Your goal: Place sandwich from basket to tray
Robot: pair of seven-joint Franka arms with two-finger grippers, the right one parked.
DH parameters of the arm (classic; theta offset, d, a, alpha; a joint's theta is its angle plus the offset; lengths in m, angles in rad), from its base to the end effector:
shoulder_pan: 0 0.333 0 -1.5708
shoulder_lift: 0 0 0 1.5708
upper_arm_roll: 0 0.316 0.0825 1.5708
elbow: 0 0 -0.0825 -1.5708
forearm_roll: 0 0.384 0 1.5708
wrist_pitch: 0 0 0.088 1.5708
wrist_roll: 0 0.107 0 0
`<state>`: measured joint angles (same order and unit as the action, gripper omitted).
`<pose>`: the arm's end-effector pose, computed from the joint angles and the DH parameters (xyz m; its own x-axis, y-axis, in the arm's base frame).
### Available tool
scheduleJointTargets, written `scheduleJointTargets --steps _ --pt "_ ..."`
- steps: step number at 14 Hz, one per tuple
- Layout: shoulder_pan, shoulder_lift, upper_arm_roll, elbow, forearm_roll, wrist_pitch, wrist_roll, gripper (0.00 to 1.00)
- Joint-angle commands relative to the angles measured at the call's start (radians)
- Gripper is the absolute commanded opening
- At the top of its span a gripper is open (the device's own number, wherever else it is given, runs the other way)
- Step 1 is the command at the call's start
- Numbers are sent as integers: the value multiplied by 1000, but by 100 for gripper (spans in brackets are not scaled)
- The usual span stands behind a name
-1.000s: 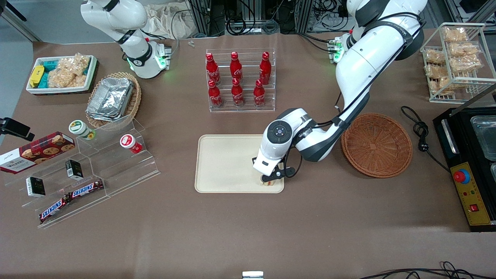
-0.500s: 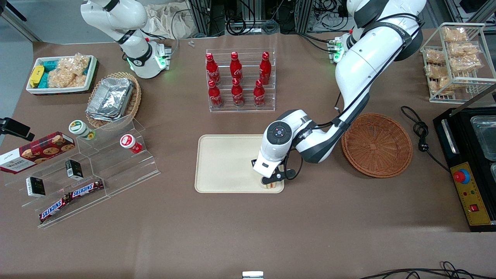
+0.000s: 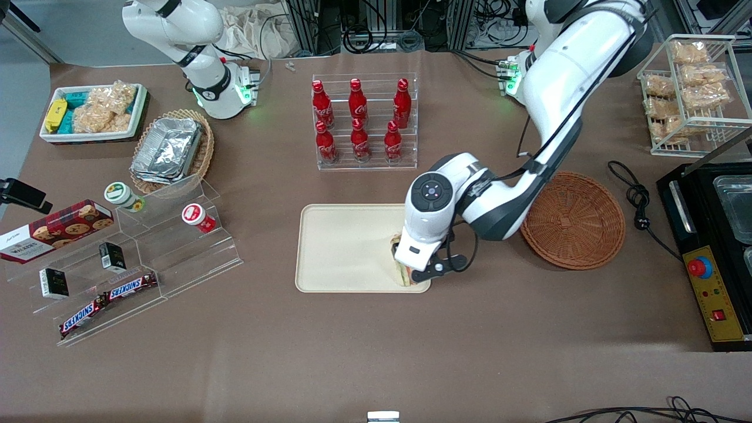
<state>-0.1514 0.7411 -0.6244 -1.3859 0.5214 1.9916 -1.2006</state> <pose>0.5994 -0.4072 0.3281 0.9410 0.3319 0.0663 0.3338 -0.9424 -0.0202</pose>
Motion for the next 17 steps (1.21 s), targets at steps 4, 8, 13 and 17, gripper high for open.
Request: scheduleJointTargets --steps 4,8,13,17 --pt "90 -251 44 -77 -213 -154 275 100" --pt "76 -526 269 -287 -427 -152 586 100" --pt "88 -690 445 -400 -518 -232 925 100" --pt "88 -718 587 -368 -523 -306 1154 100"
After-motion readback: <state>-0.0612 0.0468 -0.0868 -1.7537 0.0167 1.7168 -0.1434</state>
